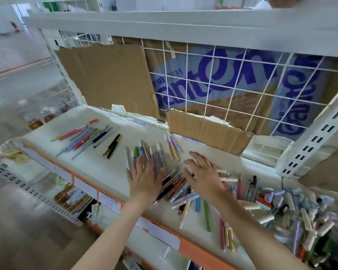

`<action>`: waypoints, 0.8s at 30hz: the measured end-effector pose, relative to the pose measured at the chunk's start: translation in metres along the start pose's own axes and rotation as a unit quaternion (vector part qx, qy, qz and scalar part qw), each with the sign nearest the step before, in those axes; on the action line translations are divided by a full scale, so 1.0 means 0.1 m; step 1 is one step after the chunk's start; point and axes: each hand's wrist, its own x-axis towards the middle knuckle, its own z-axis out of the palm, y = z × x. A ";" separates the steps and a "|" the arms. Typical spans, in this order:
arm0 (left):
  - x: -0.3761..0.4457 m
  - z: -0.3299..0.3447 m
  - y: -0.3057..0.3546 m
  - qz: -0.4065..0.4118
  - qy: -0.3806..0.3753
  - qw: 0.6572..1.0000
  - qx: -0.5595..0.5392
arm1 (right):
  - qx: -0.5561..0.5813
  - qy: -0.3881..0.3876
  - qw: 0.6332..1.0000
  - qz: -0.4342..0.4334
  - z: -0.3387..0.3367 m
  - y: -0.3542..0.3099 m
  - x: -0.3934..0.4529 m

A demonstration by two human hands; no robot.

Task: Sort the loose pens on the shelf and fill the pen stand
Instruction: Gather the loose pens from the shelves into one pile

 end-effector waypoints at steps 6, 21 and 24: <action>0.36 -0.07 -0.19 -0.011 -0.045 0.999 0.016 | -0.017 -0.059 0.998 0.026 0.16 -0.16 0.74; 0.54 0.08 -0.44 0.092 -0.016 0.994 -0.061 | -0.217 -0.038 0.955 0.199 0.23 -0.26 1.35; 0.53 0.07 -0.46 0.094 -0.017 0.992 -0.089 | -0.140 -0.053 0.970 0.191 0.23 -0.28 1.35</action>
